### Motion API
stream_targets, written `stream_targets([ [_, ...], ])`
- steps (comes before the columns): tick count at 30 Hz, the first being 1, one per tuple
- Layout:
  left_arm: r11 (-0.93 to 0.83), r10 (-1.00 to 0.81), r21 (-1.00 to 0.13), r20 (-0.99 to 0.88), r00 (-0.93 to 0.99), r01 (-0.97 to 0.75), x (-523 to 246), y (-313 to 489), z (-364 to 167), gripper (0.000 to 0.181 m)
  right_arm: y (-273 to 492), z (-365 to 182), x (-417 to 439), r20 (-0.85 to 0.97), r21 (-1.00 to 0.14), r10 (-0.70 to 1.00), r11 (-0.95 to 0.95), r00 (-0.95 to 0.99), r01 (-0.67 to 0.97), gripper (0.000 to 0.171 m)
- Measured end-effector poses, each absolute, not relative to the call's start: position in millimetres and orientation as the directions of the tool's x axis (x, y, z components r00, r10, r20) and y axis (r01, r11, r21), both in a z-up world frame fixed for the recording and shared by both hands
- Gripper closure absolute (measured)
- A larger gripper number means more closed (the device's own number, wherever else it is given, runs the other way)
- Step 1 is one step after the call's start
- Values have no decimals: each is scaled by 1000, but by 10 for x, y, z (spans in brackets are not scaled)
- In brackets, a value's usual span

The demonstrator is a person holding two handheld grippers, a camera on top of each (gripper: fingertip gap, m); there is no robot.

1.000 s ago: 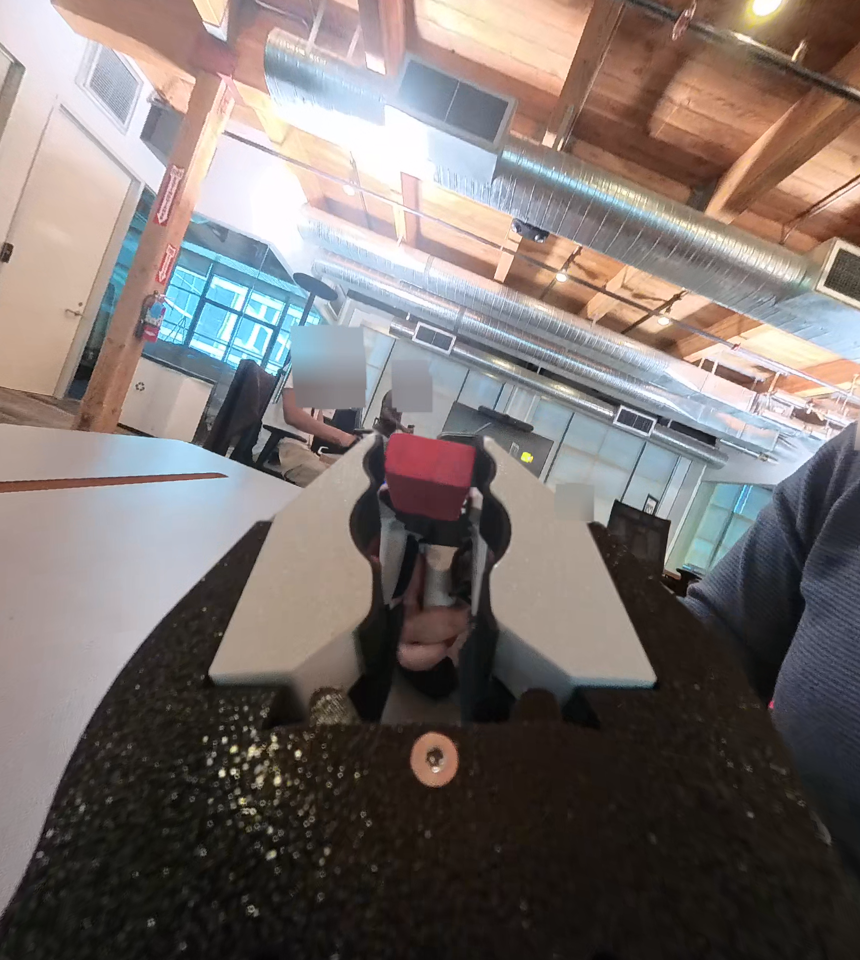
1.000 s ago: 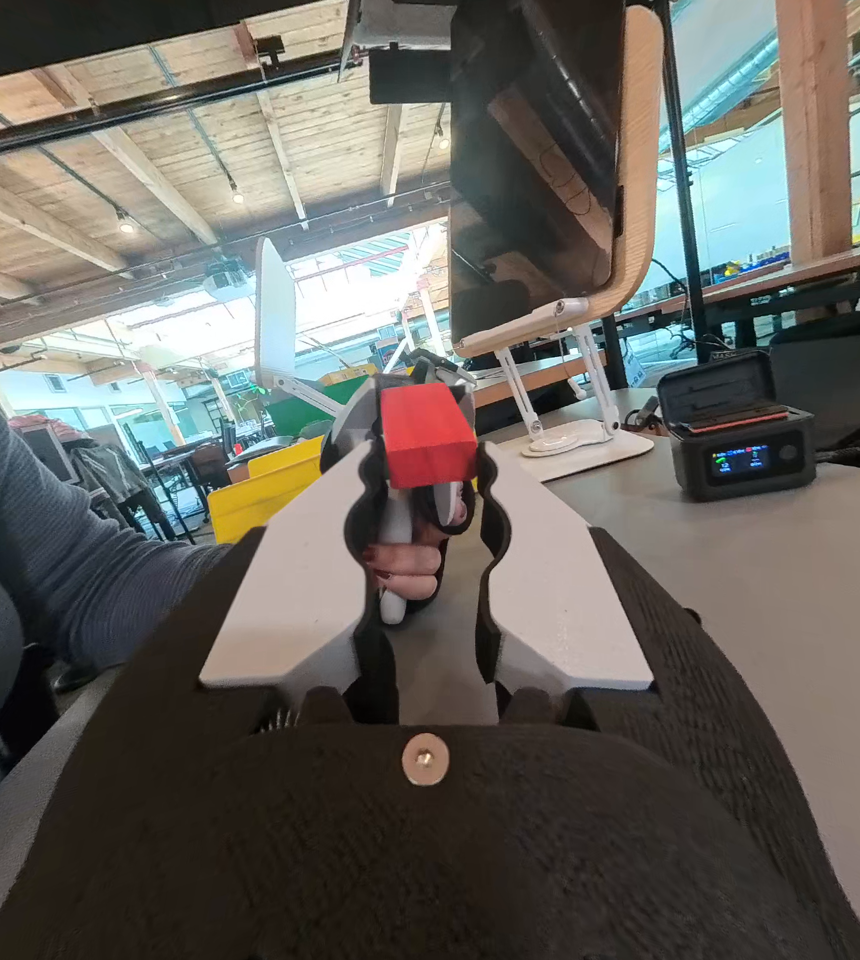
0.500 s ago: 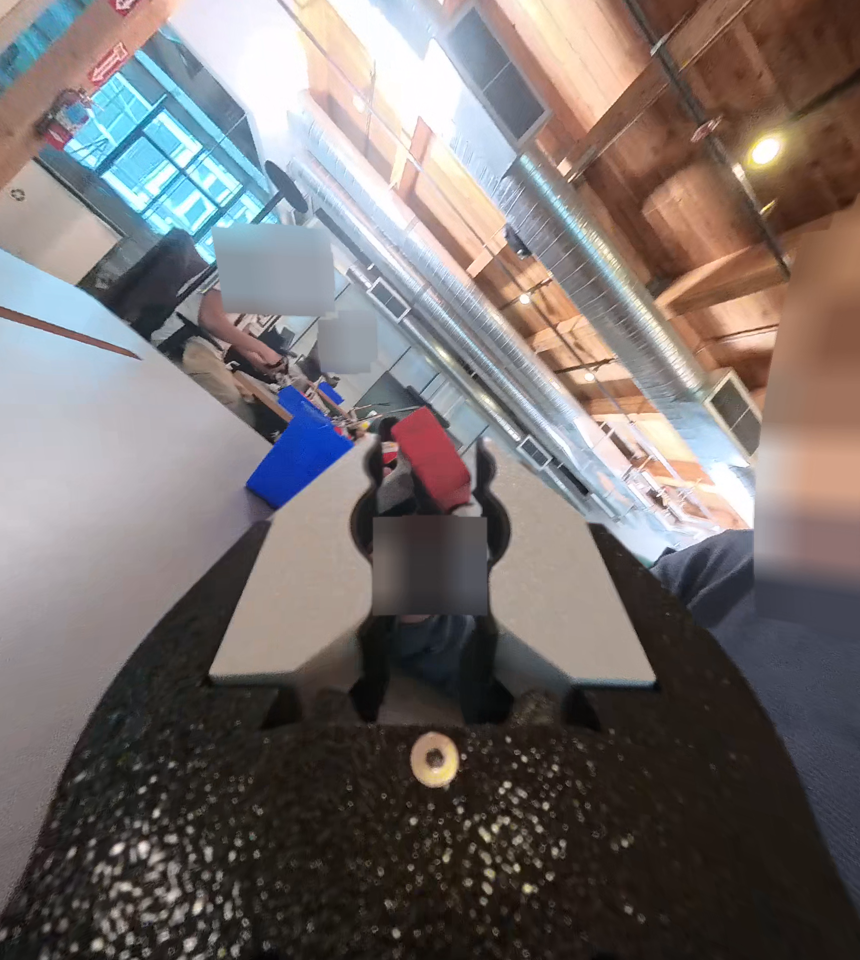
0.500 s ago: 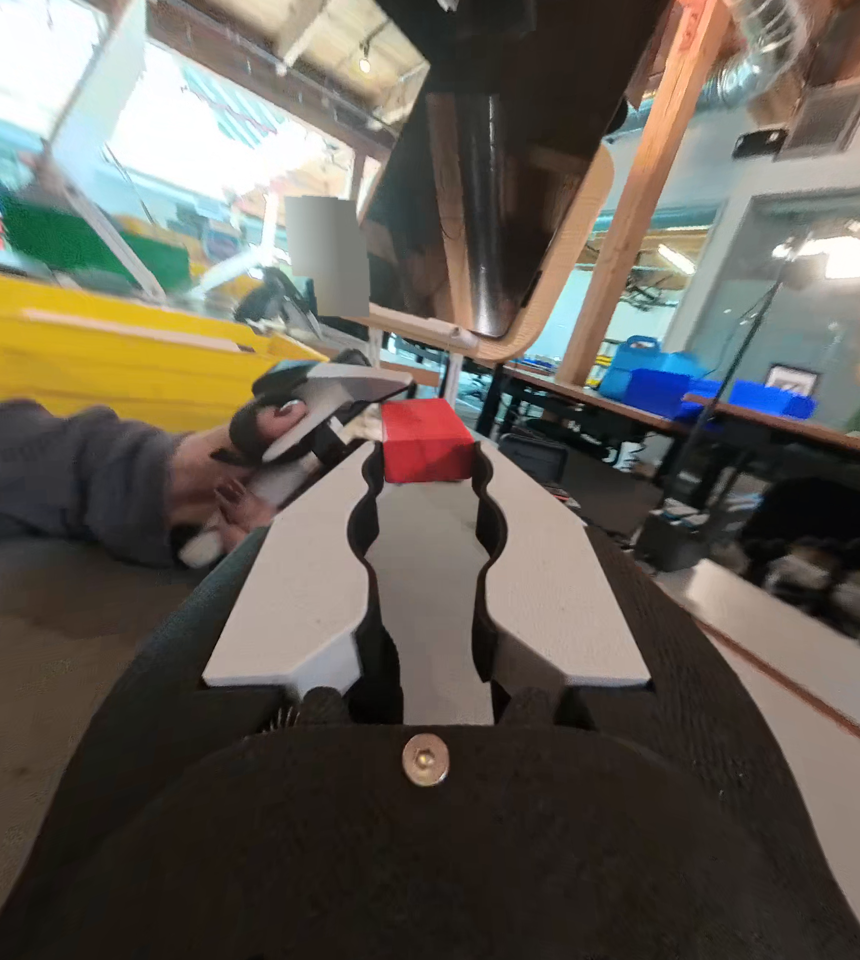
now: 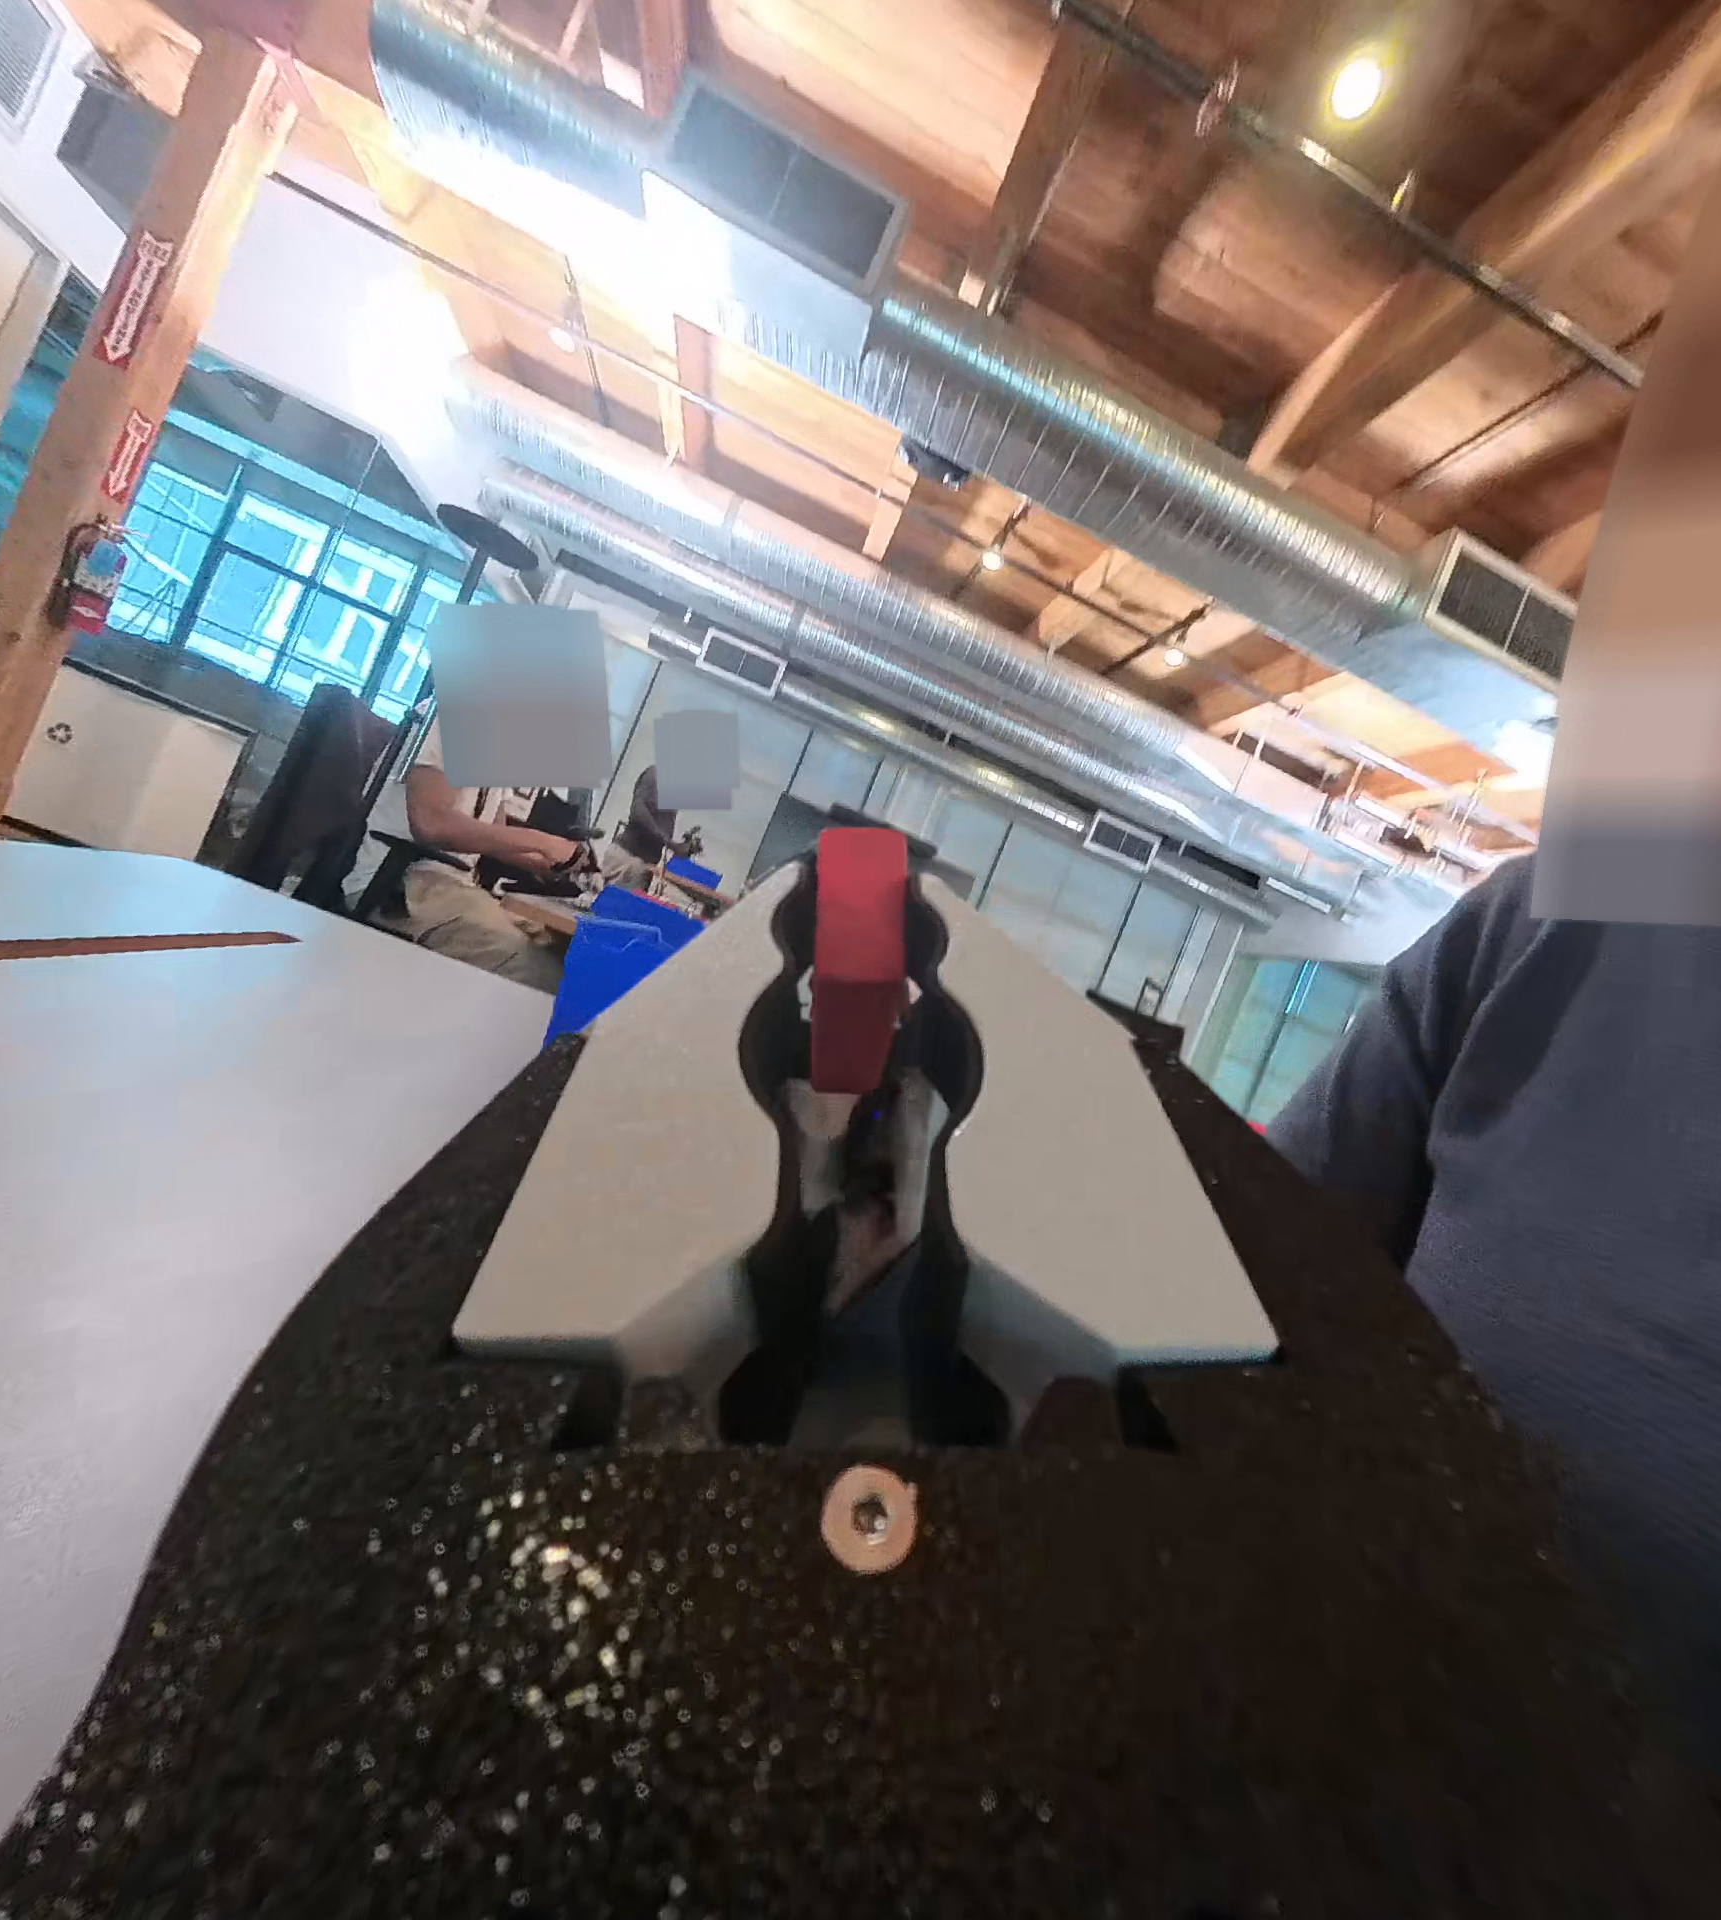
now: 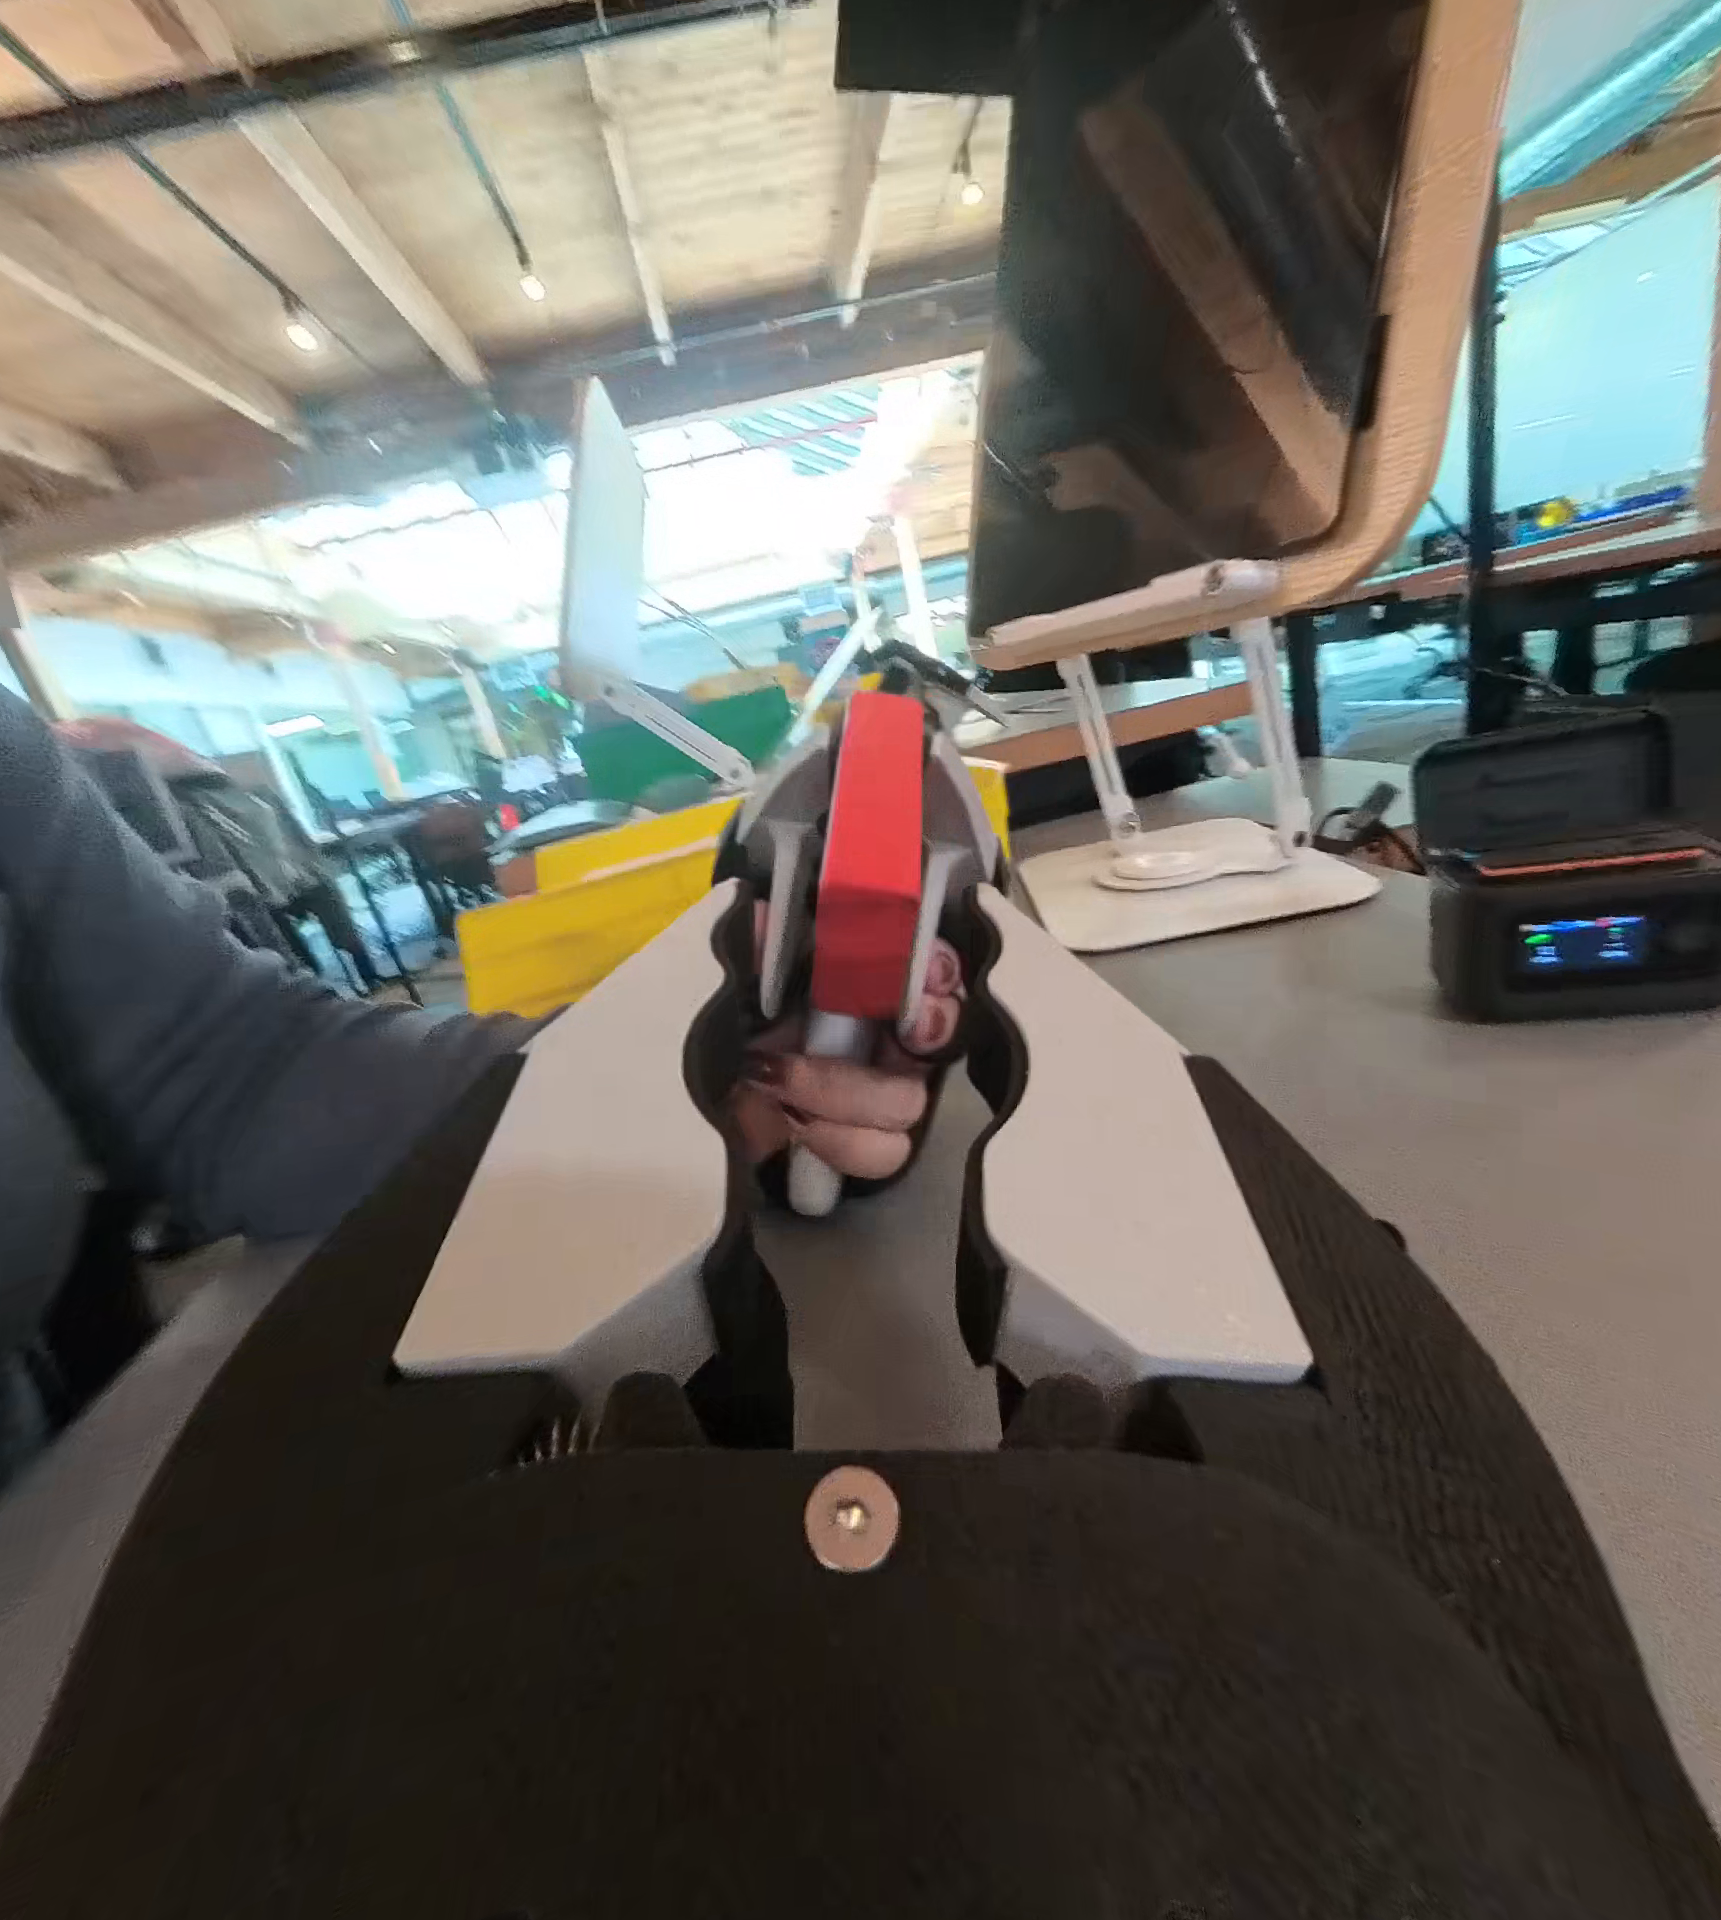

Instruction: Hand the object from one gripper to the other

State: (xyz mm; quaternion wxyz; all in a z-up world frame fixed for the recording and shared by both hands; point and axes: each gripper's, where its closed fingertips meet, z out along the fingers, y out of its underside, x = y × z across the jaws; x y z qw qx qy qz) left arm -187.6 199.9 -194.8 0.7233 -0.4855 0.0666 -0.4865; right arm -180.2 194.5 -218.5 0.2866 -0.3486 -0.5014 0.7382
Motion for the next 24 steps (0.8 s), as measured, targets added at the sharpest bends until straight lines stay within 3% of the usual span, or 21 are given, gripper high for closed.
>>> stream_targets([
  [3, 47, -767, -788, 366, 527, 614, -1825, 2011, -1970, 166, 1965, -2160, -1779, -242, -931, 761, -357, -603, -78, 156],
  [6, 1, -743, -766, 430, 513, 643, -1875, 2072, -2004, 162, 2025, -2177, -1815, -128, -964, 847, -229, -516, -138, 156],
  [8, -28, -703, -749, 485, 520, 662, -1927, 2146, -2048, 154, 2110, -2179, -1845, 22, -975, 921, -66, -389, -211, 156],
  [10, -63, -673, -724, 539, 506, 687, -1970, 2207, -2091, 131, 2221, -2156, -1859, 184, -957, 958, 123, -219, -264, 156],
  [14, -194, -667, -655, 634, 391, 730, -1950, 2262, -2157, 111, 2248, -2137, -1860, 473, -848, 881, 457, 5, -267, 156],
  [16, -238, -679, -634, 650, 340, 736, -1917, 2251, -2159, 111, 2187, -2169, -1882, 616, -754, 784, 615, 76, -231, 156],
  [20, -241, -711, -636, 630, 312, 734, -1891, 2196, -2122, 143, 2016, -2269, -1934, 787, -587, 607, 791, 108, -172, 157],
  [22, -205, -718, -662, 602, 348, 721, -1890, 2174, -2106, 148, 1988, -2279, -1936, 789, -586, 607, 791, 100, -178, 155],
  [24, -166, -737, -687, 563, 374, 708, -1876, 2137, -2070, 148, 1961, -2269, -1933, 728, -661, 684, 720, 51, -213, 137],
])
